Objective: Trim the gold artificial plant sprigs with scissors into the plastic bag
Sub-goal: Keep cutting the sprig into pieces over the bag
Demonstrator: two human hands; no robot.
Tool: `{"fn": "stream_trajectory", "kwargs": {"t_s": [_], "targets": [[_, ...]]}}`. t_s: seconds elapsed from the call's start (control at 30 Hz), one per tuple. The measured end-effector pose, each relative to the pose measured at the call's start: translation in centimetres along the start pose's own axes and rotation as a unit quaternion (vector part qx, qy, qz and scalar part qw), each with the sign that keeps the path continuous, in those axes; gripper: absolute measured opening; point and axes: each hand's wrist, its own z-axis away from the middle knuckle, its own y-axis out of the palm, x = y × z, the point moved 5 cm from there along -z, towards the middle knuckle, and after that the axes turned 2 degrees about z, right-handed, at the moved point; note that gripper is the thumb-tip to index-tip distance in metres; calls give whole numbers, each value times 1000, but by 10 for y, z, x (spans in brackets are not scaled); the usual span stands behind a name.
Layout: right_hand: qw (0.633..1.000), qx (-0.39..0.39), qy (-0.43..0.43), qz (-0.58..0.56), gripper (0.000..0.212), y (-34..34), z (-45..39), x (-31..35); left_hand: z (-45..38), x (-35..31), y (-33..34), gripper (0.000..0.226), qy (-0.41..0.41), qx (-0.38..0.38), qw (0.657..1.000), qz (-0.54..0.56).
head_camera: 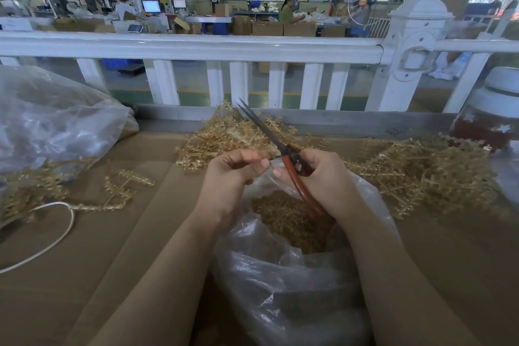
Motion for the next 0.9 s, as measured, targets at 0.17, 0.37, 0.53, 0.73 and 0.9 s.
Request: {"fn": "stream_trajectory", "kwargs": {"t_s": [0.17,0.37,0.53,0.73,0.9], "targets": [[998,15,10,-63,11,1,-2,2,3,6,9,20,-61,44,994,78],[997,38,21,-70,15,1,-4,2,4,7,11,34,-71,48,993,75],[996,10,20,-85,11,0,-3,1,3,4,10,20,-28,54,996,65],[998,-8,17,-59,12,-1,-5,-2,5,-3,10,9,24,37,999,27],[1000,-3,4,26,34,-2,-2,0,2,-4,-2,15,47,-31,998,-22]]}}
